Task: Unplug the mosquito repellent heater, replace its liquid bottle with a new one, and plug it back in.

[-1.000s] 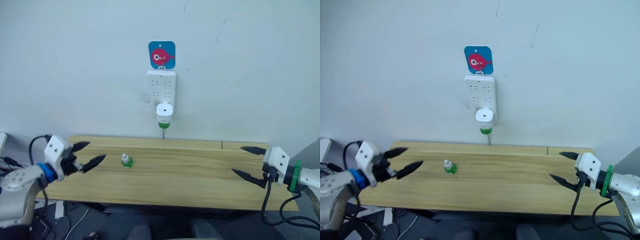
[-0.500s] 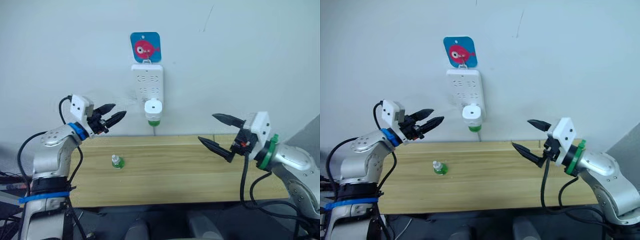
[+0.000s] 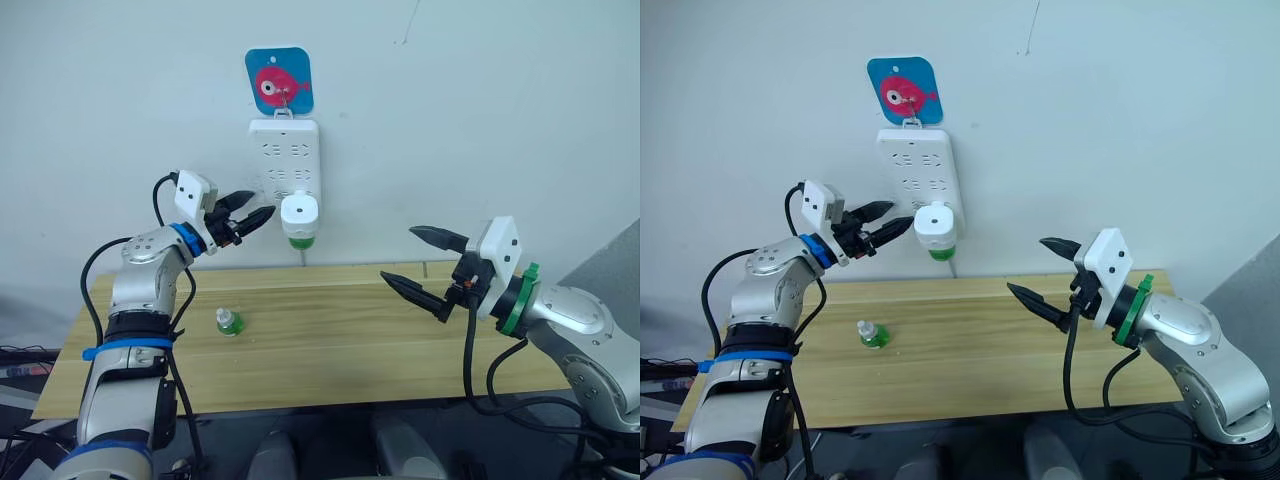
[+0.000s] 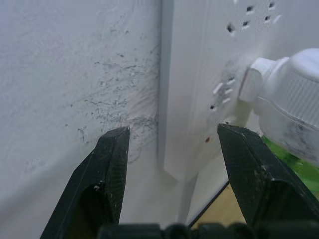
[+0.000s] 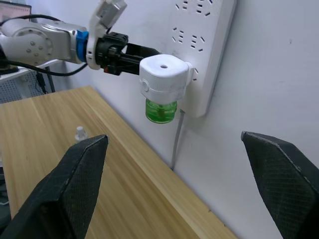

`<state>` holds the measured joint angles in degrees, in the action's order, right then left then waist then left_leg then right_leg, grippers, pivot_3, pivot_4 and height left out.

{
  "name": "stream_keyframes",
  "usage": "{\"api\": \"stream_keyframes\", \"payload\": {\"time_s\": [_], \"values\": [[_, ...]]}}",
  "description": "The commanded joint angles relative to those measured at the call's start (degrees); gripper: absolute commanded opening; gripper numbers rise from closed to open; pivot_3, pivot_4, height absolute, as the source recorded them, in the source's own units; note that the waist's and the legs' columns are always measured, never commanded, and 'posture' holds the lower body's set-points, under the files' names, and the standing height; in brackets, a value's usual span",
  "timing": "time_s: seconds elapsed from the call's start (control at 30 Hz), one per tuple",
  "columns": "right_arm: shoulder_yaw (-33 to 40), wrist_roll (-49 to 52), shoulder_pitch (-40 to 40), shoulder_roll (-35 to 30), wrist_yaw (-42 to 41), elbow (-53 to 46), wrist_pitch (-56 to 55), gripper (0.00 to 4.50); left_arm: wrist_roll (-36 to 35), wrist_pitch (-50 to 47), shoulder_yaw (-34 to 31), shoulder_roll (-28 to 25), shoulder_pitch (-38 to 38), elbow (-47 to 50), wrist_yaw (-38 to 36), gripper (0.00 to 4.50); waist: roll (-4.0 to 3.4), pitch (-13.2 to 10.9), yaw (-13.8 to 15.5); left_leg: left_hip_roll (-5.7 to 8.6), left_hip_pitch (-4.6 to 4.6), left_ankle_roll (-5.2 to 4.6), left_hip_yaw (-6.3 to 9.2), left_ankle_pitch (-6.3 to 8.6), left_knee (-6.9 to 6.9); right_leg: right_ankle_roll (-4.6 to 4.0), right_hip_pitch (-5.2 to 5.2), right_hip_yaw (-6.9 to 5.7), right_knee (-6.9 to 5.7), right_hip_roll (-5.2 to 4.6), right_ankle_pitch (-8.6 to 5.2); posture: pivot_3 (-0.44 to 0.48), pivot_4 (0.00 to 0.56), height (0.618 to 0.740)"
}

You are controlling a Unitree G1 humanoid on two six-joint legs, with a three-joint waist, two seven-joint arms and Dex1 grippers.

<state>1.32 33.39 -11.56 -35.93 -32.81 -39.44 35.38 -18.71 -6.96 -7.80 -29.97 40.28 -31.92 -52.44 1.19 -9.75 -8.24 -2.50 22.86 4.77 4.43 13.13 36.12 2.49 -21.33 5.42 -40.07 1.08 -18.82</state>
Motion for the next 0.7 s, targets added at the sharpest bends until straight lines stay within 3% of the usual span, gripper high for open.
{"api": "stream_keyframes", "payload": {"time_s": [0.03, 0.7], "values": [[0.8, 1.5, -0.9, 0.3, 0.8, -3.0, 0.6, 4.50, 0.3, 1.7, 0.3, 0.3, 3.0, -1.4, -1.7, 3.00, 0.05, -0.2, 0.0, 0.00, 0.00, 0.00, 0.00, 0.00, 0.00, 0.00, 0.01, 0.00, 0.00, 0.00, 0.00, -0.214, 0.191, 0.729], [-1.1, 2.8, -1.4, 1.3, 1.6, -4.9, 2.7, 4.50, -0.3, -1.6, 2.7, 0.4, 7.6, -0.6, -11.3, 3.00, 0.10, -1.0, -0.1, 0.07, 0.10, 0.00, 0.05, 0.00, -0.04, 0.09, -0.07, -0.08, 0.03, -0.08, 0.04, -0.217, 0.187, 0.729]]}}
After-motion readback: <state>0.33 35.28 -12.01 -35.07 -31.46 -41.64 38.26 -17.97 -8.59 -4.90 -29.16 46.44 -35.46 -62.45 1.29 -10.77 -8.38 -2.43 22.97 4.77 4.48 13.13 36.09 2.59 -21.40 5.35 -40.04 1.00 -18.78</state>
